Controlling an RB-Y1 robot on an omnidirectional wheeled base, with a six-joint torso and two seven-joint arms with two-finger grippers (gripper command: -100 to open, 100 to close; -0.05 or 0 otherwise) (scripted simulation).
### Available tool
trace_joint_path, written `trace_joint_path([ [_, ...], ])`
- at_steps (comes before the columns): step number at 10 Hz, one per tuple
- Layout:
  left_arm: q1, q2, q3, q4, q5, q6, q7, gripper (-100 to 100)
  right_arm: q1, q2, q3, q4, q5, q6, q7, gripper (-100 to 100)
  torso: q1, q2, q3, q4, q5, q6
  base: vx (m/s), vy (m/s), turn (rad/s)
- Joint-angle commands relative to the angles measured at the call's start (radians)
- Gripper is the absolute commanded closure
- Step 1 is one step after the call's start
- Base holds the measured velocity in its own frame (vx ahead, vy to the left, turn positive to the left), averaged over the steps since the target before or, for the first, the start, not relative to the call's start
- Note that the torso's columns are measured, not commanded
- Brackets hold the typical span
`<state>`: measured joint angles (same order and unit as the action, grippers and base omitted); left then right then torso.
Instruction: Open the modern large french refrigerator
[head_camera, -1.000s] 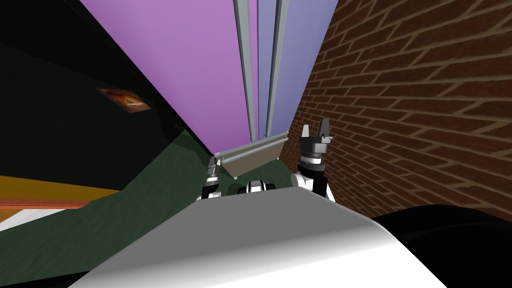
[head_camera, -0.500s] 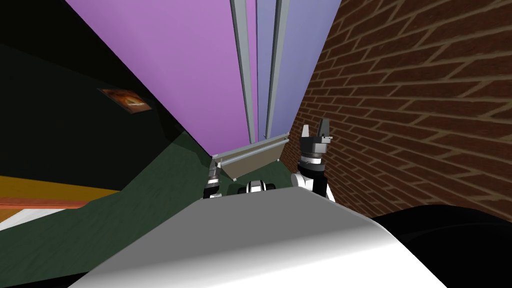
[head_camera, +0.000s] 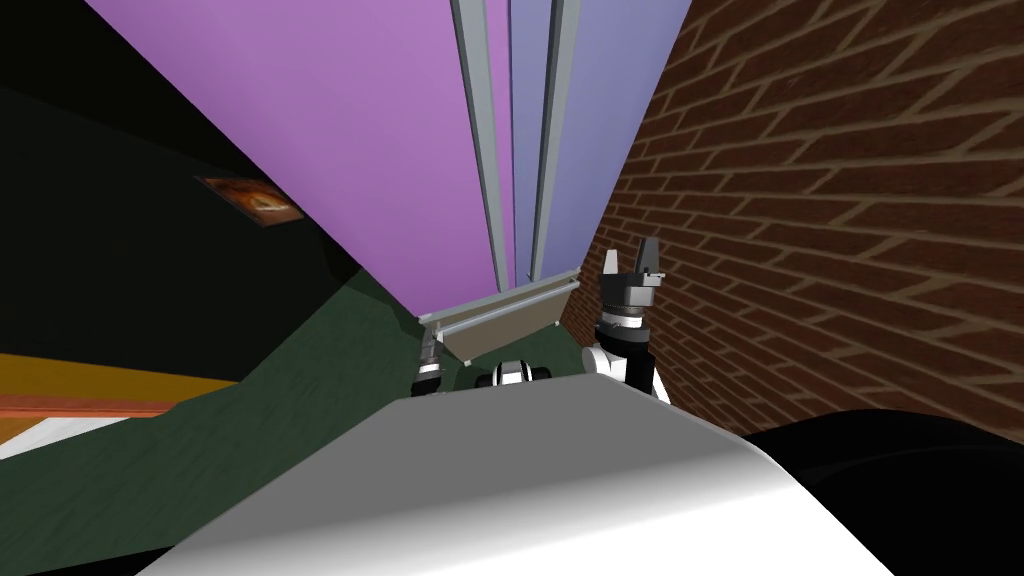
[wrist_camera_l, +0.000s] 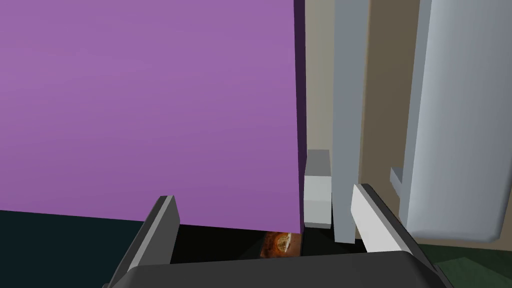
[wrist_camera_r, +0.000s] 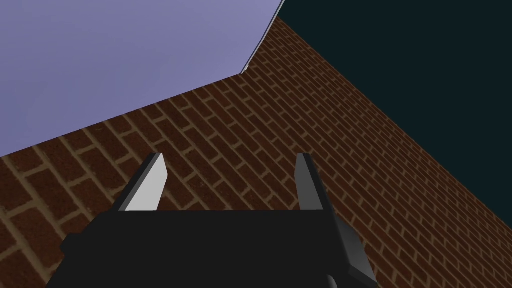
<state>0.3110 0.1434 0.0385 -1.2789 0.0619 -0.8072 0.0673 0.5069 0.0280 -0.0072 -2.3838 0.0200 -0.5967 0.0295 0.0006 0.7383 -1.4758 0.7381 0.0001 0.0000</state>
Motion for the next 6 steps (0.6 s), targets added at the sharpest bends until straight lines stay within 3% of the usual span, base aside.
trace_joint_path([
  [1, -0.017, -0.002, 0.007, 0.071, 0.014, -0.027, -0.002, -100, 0.0, 0.0, 0.0, 0.0, 0.0, 0.0, 0.0, 0, 0.001, 0.001, 0.0, 0.0, 0.0, 0.0, 0.062, -0.028, 0.028],
  [6, -0.036, -0.01, 0.013, 0.179, 0.03, -0.06, -0.007, -100, 0.0, 0.0, 0.0, 0.0, 0.0, 0.0, 0.0, 0, 0.0, -0.001, -0.001, 0.0, 0.0, 0.0, 0.055, -0.031, 0.018],
])
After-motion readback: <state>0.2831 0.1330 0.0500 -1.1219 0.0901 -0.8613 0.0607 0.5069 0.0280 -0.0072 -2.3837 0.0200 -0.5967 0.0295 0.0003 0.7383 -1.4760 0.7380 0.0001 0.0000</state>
